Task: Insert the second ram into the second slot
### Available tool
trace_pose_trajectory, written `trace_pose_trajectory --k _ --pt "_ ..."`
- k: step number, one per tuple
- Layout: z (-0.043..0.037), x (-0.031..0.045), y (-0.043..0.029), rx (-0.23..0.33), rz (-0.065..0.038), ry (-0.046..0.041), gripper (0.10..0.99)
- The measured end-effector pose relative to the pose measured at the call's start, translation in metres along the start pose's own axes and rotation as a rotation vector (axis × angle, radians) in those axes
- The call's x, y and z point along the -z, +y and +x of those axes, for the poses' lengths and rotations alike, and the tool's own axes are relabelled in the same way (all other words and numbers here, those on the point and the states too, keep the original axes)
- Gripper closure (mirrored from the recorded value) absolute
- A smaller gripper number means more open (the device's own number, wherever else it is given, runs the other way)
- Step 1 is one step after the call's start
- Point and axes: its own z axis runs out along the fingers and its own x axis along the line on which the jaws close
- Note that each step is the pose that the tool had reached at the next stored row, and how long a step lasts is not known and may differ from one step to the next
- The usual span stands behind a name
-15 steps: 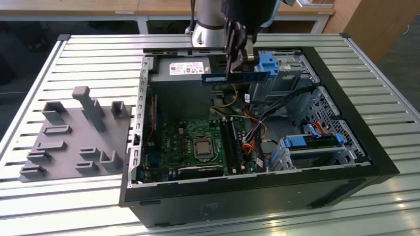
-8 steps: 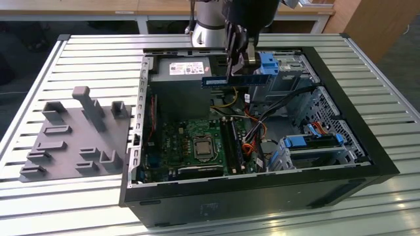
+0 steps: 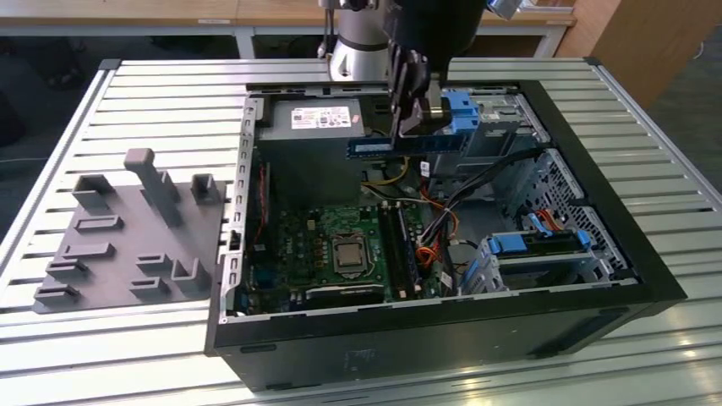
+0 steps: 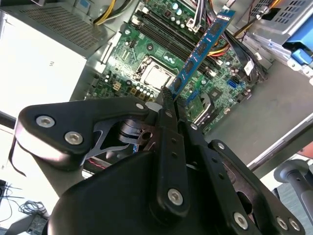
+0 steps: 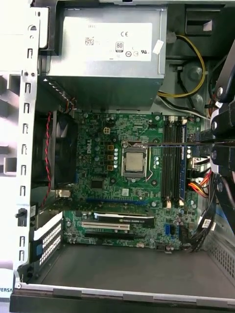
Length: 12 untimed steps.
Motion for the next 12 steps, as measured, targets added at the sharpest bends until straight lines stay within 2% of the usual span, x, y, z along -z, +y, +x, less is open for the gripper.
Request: trace_pose_trajectory --k 5,12 --pt "0.0055 0.0000 0.0002 0.000 0.000 0.0008 0.949" --pt "0.0065 0.0001 0.0003 -0.014 0.000 0.0023 0.949"
